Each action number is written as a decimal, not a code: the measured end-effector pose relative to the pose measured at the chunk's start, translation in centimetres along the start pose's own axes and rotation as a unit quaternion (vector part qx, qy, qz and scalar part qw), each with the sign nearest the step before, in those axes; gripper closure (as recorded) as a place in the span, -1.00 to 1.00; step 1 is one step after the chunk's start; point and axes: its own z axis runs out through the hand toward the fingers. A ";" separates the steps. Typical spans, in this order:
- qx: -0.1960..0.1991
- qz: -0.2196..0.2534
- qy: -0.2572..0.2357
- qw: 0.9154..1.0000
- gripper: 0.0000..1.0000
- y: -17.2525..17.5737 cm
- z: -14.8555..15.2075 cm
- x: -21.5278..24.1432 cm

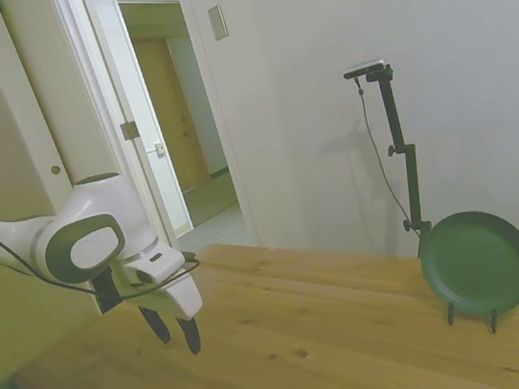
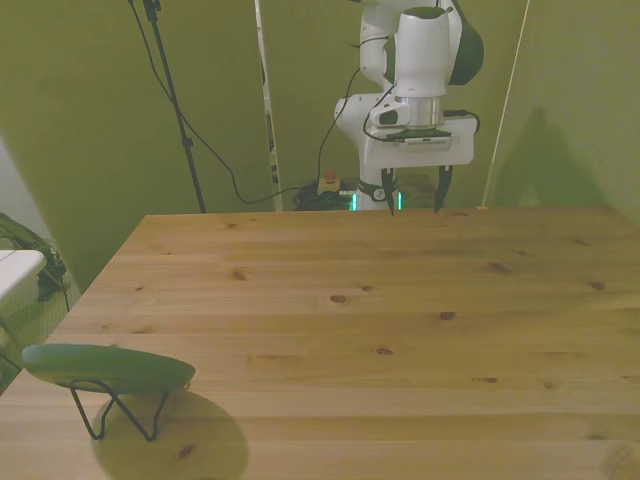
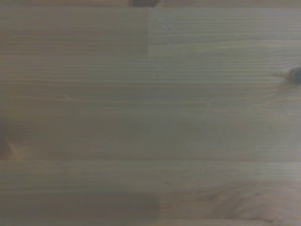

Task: Unload the plate

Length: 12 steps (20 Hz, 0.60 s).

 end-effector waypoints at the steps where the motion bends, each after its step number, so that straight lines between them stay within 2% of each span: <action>1: 0.000 0.000 -0.001 1.000 -1.00 0.0 0.0 0.0; 5: 0.021 0.021 0.014 0.999 -1.00 1.0 -1.2 2.5; 12: 0.041 0.101 0.081 0.991 -1.00 4.1 -5.3 13.7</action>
